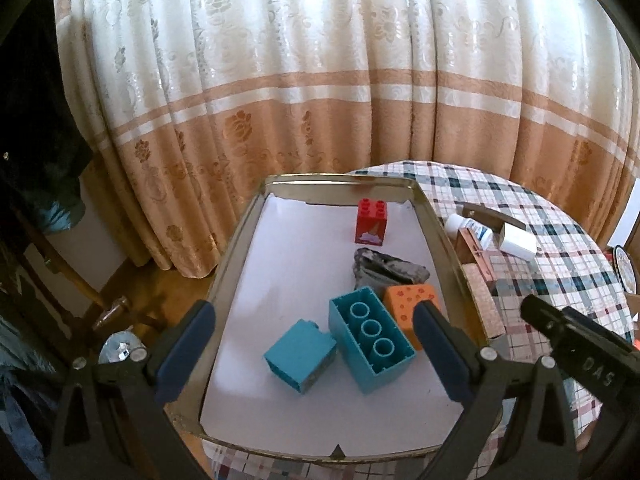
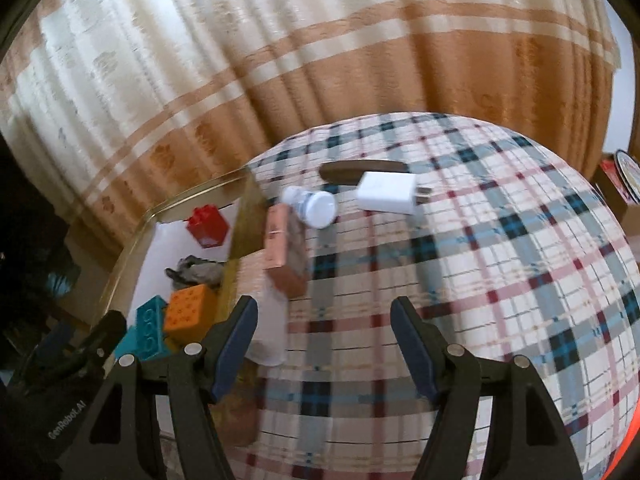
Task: Organize rigid objects
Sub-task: 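Withdraw the right tool and grasp the long pink floral box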
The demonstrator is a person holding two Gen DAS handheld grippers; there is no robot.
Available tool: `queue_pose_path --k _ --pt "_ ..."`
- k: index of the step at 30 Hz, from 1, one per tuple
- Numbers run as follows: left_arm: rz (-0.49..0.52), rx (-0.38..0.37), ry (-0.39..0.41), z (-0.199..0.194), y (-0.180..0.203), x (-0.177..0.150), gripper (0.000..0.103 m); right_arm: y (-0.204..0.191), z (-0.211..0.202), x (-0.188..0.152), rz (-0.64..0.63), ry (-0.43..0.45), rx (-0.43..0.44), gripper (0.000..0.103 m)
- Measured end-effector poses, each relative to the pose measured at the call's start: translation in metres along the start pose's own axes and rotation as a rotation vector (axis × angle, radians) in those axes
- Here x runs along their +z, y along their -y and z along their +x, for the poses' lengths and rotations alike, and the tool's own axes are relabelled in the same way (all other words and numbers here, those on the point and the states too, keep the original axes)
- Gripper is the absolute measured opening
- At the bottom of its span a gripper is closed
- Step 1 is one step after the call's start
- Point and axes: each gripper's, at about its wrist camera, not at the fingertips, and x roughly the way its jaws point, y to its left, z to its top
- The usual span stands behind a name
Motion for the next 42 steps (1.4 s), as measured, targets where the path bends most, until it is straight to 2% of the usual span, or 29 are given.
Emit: queue_pose_path --k 3,6,9,11,13,16,20,25,28,32,35,39,42 --pt "-0.008 0.003 -0.003 -0.001 -0.002 0.0 0.101 -0.008 0.01 0.0 -0.017 -0.032 0.022 0.071" --pt "-0.008 0.004 -0.001 -0.001 -0.003 -0.001 0.101 -0.012 0.023 -0.004 -0.041 -0.066 -0.01 0.071" --pt "-0.012 0.005 -0.009 0.0 -0.003 -0.002 0.101 -0.006 0.025 -0.007 -0.017 -0.057 0.008 0.073" --pt "-0.018 0.005 -0.017 0.002 -0.004 -0.002 0.101 -0.003 0.023 -0.005 -0.032 -0.037 -0.034 0.073" --pt "-0.021 0.001 -0.019 0.002 -0.004 -0.003 0.101 0.002 0.02 -0.002 -0.06 -0.013 -0.149 0.074" --pt "-0.019 -0.001 -0.018 0.002 -0.003 -0.003 0.101 0.021 0.023 0.001 -0.032 -0.043 -0.267 0.073" --pt "-0.016 -0.012 -0.02 0.003 0.0 -0.004 0.101 0.03 0.011 0.002 0.017 -0.007 -0.201 0.074" --pt "-0.006 -0.012 -0.012 0.001 0.001 -0.003 0.101 0.004 0.015 0.005 -0.067 -0.008 -0.103 0.073" --pt "-0.014 -0.007 -0.01 0.003 -0.002 -0.002 0.101 -0.014 0.021 0.002 -0.141 -0.012 -0.094 0.07" --pt "-0.026 -0.009 -0.023 0.007 -0.004 -0.002 0.101 -0.021 0.033 -0.004 -0.186 -0.051 -0.075 0.063" --pt "-0.016 -0.01 -0.024 0.007 -0.003 -0.003 0.101 -0.021 0.042 -0.001 -0.161 -0.082 -0.022 0.054" --pt "-0.017 -0.006 -0.022 0.008 -0.003 -0.003 0.101 -0.026 0.055 0.006 -0.162 -0.126 0.027 0.051" --pt "-0.025 -0.005 -0.03 0.011 -0.002 -0.003 0.101 -0.018 0.066 0.01 -0.097 -0.157 0.077 0.051"
